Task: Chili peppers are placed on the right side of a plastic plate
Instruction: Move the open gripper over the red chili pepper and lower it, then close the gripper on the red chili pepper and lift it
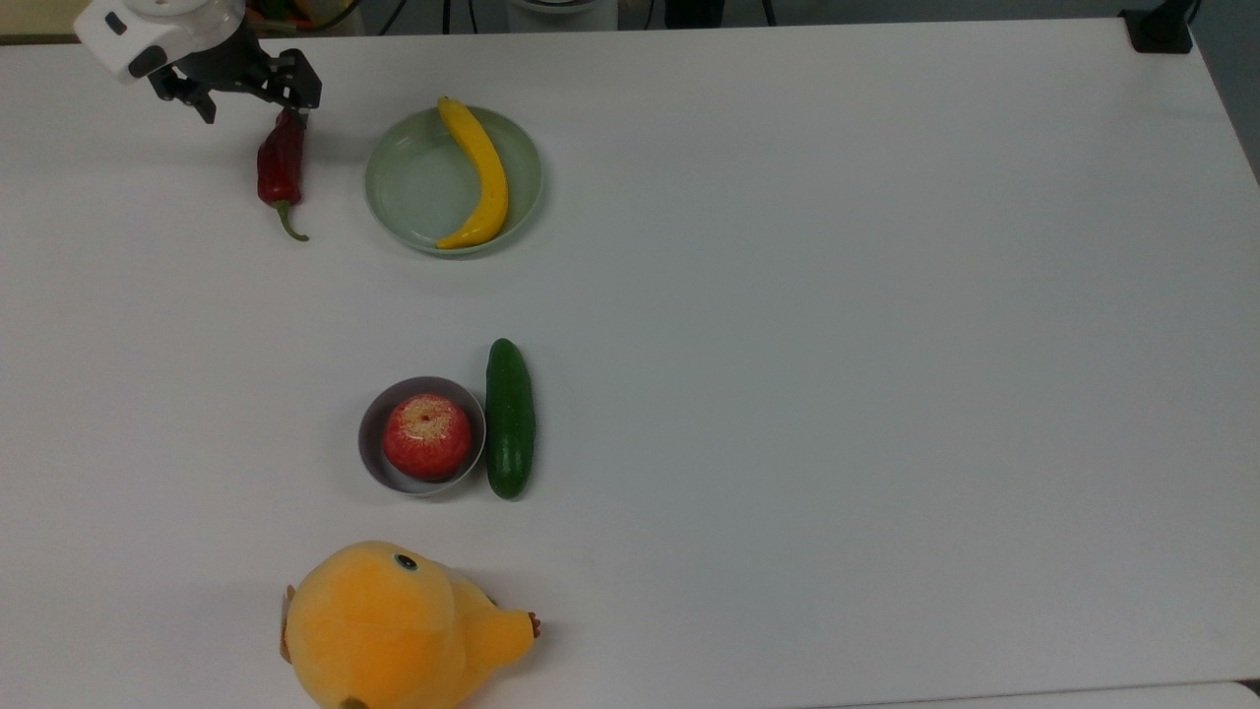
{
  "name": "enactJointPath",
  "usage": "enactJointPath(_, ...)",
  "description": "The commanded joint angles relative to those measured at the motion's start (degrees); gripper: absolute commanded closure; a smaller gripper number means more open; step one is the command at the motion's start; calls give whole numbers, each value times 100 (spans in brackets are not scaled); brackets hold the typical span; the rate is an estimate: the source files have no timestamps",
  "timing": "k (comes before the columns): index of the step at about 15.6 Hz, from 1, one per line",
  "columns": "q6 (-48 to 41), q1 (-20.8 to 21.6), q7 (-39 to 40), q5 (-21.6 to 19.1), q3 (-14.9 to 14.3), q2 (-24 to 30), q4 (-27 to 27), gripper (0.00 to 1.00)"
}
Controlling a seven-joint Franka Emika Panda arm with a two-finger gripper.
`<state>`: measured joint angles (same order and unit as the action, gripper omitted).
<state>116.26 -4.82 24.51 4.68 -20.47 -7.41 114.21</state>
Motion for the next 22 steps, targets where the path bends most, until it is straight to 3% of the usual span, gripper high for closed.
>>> enactJointPath(1,195,-10,97,112,-53,-147,58,0)
enactJointPath(12,705,-1,97,279,-45,-542,233,7)
enactJointPath(17,837,7,97,429,-45,-577,321,29)
enactJointPath(19,837,16,106,438,-36,-586,339,42)
enactJointPath(20,837,25,150,438,-36,-578,382,49)
enactJointPath(22,785,51,299,429,-36,-560,400,76)
